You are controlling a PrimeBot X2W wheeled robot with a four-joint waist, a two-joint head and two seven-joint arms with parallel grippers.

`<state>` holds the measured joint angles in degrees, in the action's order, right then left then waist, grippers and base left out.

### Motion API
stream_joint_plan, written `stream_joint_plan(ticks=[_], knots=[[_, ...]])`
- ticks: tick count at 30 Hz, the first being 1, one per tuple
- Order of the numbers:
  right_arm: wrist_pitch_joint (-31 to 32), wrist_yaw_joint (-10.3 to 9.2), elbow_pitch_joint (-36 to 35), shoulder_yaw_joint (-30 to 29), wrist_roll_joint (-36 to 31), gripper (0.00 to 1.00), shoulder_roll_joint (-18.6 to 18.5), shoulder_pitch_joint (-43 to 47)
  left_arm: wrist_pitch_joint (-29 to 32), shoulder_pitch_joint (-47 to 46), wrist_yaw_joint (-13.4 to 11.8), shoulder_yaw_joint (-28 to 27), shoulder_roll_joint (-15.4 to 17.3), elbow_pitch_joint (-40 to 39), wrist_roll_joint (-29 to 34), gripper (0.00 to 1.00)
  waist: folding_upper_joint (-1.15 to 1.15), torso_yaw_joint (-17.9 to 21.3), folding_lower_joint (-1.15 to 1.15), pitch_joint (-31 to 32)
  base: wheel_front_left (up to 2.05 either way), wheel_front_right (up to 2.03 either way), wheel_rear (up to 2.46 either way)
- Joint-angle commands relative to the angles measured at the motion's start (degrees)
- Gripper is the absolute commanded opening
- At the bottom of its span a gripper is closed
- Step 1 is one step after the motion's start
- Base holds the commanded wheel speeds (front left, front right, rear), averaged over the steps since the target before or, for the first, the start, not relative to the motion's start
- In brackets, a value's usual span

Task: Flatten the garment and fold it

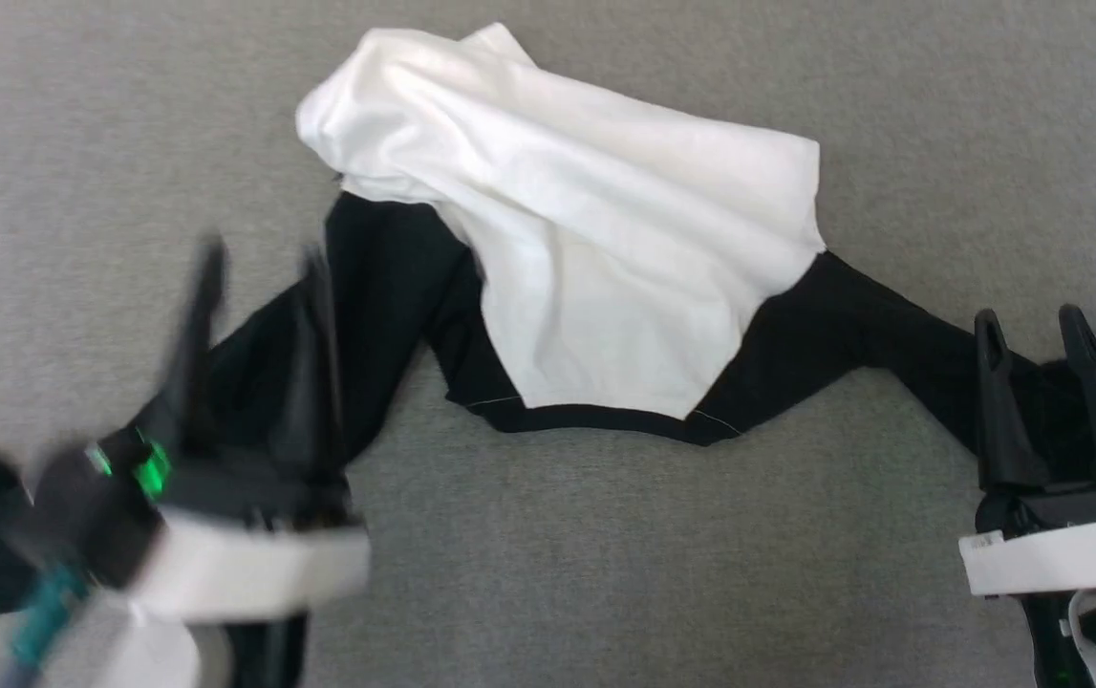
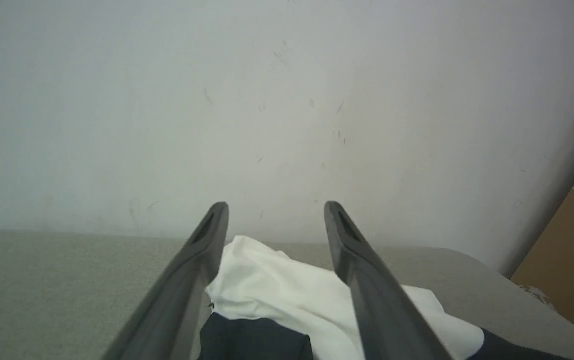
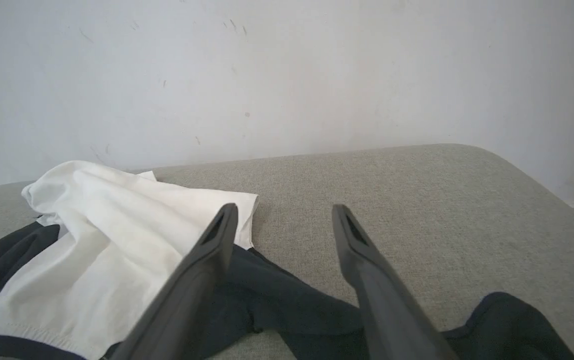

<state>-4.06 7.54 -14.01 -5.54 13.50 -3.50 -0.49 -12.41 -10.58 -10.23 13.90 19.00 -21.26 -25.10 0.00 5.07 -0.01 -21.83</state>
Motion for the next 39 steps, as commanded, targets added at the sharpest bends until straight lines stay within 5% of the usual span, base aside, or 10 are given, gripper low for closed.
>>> stream_joint_plan(ticks=[1, 8, 15, 27, 32, 38, 39], knots=[[0.2, -0.05, -0.3, -0.4, -0.5, 1.0, 0.2, 0.9, -1.0, 4.9, -0.7, 0.6, -0.9, -0.1, 0.7, 1.0, 0.0, -2.3, 0.01, 2.2, 0.0, 0.0, 0.0], [2.5, -0.05, -1.8, -3.5, -1.1, 1.0, -0.2, 2.1, -2.5, 13.5, -0.2, 0.6, -5.4, 1.5, 0.6, 1.0, 0.0, -5.8, 0.01, 4.3, 0.0, 0.0, 0.0], [10.3, -0.05, -2.9, -6.0, 0.7, 1.0, -7.0, -3.9, -2.6, 12.5, 2.4, 0.4, -5.4, 2.1, 3.0, 1.0, 0.0, -5.5, 0.01, 4.2, 0.0, 0.0, 0.0], [38.7, -0.05, 8.5, -14.7, 2.9, 1.0, -16.7, -7.2, -2.4, 9.2, 3.0, 2.7, -5.5, 1.3, 6.3, 1.0, 0.0, -4.9, 0.01, -1.9, 0.0, 0.0, 0.0], [48.1, -0.05, 10.4, -14.6, 2.9, 1.0, -16.5, -4.7, -2.3, 8.2, 2.8, 3.4, -6.1, 1.5, 6.6, 1.0, 0.0, -5.5, 0.01, -3.6, 0.0, 0.0, 0.0], [49.0, -0.05, 13.1, -13.1, 2.9, 1.0, -14.6, -4.8, -2.1, 7.3, 2.8, 3.9, -6.2, 1.7, 6.7, 1.0, 0.0, -6.0, 0.01, -4.4, 0.0, 0.0, 0.0], [48.2, -0.05, 13.7, -13.4, 2.9, 0.47, -14.0, -5.4, -2.0, 7.2, 2.8, 3.9, -6.2, 1.7, 6.7, 1.0, 0.0, -6.0, 0.01, -4.4, 0.0, 0.0, 0.0]])
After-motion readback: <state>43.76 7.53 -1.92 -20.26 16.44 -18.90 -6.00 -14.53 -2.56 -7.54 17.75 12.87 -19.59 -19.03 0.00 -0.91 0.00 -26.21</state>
